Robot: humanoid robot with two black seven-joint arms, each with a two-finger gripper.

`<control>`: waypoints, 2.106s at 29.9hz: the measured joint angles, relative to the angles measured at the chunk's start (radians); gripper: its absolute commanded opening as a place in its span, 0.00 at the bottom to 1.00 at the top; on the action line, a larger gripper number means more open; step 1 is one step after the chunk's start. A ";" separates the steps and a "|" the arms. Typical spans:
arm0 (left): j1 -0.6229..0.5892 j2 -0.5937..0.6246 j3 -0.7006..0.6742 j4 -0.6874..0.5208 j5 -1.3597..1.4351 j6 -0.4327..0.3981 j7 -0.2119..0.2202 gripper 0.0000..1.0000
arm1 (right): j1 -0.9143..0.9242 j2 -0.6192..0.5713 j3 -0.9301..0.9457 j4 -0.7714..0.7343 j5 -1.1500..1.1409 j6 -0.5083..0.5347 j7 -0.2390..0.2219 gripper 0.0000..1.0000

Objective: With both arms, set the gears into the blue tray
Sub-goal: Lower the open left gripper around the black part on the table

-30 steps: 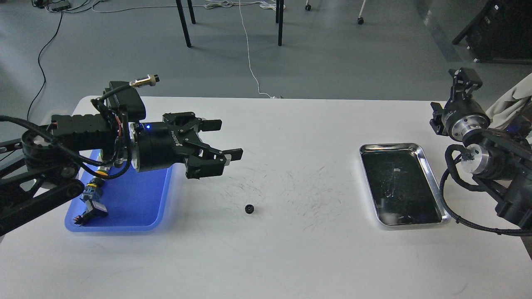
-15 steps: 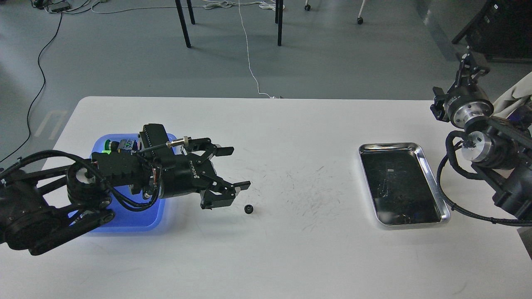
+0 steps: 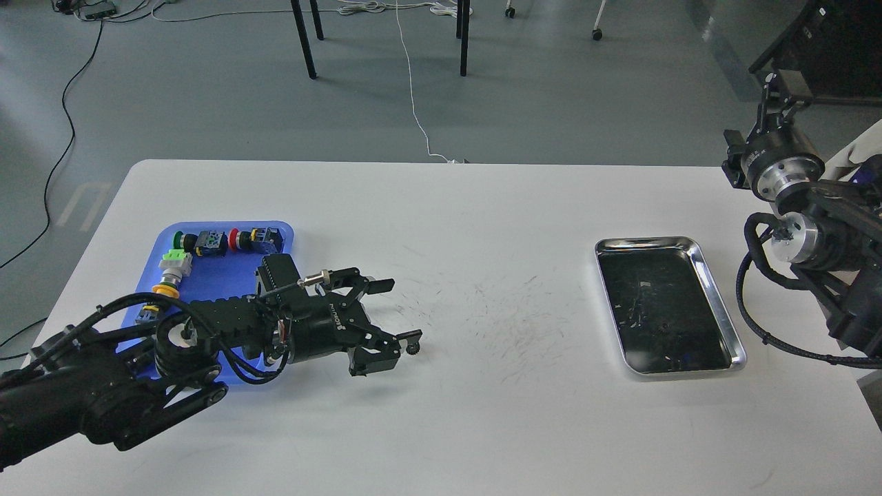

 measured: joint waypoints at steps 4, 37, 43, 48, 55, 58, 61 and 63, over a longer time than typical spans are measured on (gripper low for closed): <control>0.046 -0.007 -0.007 0.016 0.008 0.029 -0.003 0.88 | 0.003 0.003 -0.007 0.000 -0.011 0.000 -0.001 0.98; 0.098 -0.123 -0.010 0.213 0.009 0.153 -0.073 0.62 | 0.018 0.004 -0.011 0.000 -0.013 -0.006 -0.002 0.98; 0.108 -0.138 -0.003 0.224 0.009 0.176 -0.073 0.62 | 0.024 0.003 -0.011 -0.002 -0.013 -0.006 -0.002 0.98; 0.108 -0.138 0.000 0.229 0.009 0.196 -0.073 0.62 | 0.025 0.002 -0.011 -0.002 -0.013 -0.006 -0.002 0.98; 0.108 -0.148 0.001 0.257 0.009 0.214 -0.073 0.59 | 0.027 0.005 -0.012 0.000 -0.013 -0.007 -0.002 0.98; 0.110 -0.158 0.001 0.284 0.009 0.226 -0.073 0.59 | 0.027 0.005 -0.012 0.000 -0.013 -0.007 -0.002 0.98; 0.110 -0.161 0.001 0.301 0.009 0.239 -0.073 0.58 | 0.027 0.005 -0.012 0.001 -0.013 -0.007 -0.002 0.98; 0.111 -0.163 0.001 0.305 0.009 0.242 -0.073 0.57 | 0.028 0.005 -0.012 0.001 -0.014 -0.007 -0.002 0.98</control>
